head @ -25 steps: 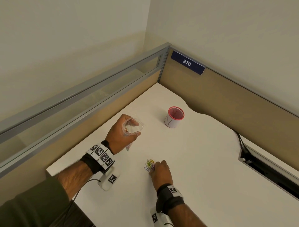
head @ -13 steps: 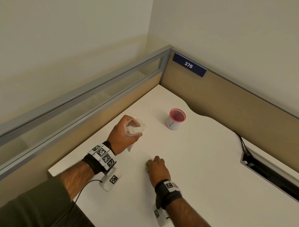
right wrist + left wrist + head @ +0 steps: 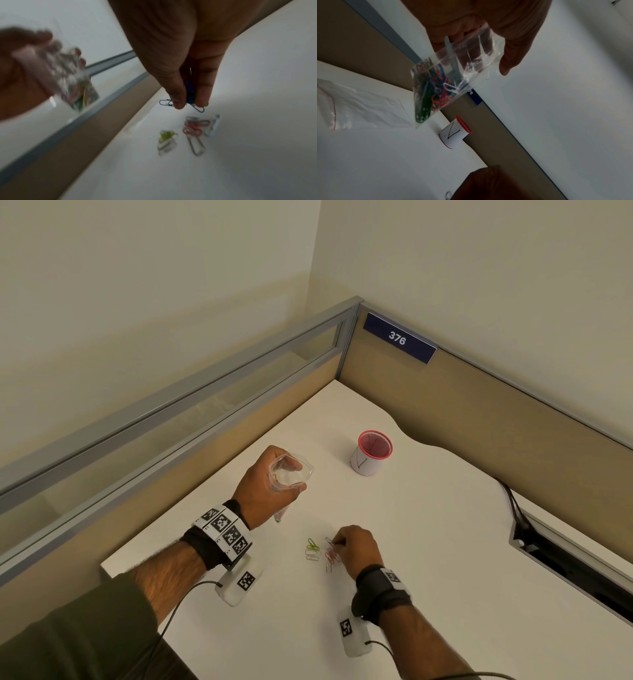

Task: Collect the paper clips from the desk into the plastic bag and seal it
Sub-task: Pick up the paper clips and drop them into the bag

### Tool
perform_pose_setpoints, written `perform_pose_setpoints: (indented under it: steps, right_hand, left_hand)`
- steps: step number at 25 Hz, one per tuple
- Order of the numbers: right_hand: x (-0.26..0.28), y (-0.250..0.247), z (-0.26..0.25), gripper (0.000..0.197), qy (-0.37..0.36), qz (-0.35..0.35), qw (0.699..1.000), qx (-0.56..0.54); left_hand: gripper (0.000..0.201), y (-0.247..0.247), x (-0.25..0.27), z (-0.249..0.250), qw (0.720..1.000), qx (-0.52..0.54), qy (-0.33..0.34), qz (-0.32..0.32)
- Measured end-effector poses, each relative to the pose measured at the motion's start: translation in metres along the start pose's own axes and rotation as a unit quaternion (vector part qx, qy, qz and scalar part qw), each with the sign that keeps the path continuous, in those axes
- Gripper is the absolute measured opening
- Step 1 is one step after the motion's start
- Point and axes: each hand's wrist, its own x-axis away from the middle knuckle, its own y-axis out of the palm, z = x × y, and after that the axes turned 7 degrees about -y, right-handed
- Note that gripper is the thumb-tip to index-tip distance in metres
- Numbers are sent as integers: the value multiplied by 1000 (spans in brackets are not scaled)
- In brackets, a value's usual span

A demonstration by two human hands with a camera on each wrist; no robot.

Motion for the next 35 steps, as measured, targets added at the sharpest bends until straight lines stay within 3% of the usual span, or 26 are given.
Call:
perform_pose_setpoints:
  steps: [4,9,15,19,24,28,31,33,35]
  right_hand:
    - [17,-47,-12,8,10,79,976,-202]
    - [32,-114,-64,5,-69,133,940,-308]
    - [26,-137,-128,7,-209,125,948,-207]
    - [15,-127,-145,10,-243,114,960,-78]
    - [21,-128,-150,16,-242,92,966,-14]
    - [22,-141,-142,11,-246,152,954,-76]
    - [12,-139,-109,10,-204,178,954,-125]
    - [-1,-118,-77,10,-134,147,975,-96]
    - [-11,-81,-45,10,-73,64,995,-4]
  left_hand:
    - [41,3,-2,-2,1000,-3,3,-3]
    - [45,11,-4,-1,1000,-5,10,-16]
    - [42,21,-2,3,999,-22,19,-32]
    - [39,25,-6,1,999,-49,9,-23]
    - [38,28,-9,2,997,-72,2,-7]
    - [41,19,-1,2,999,-43,4,-31]
    - [39,11,3,2,1000,-16,5,-27]
    - [39,4,4,2,1000,-11,8,-21]
    - [39,-2,4,0,1000,-14,7,-17]
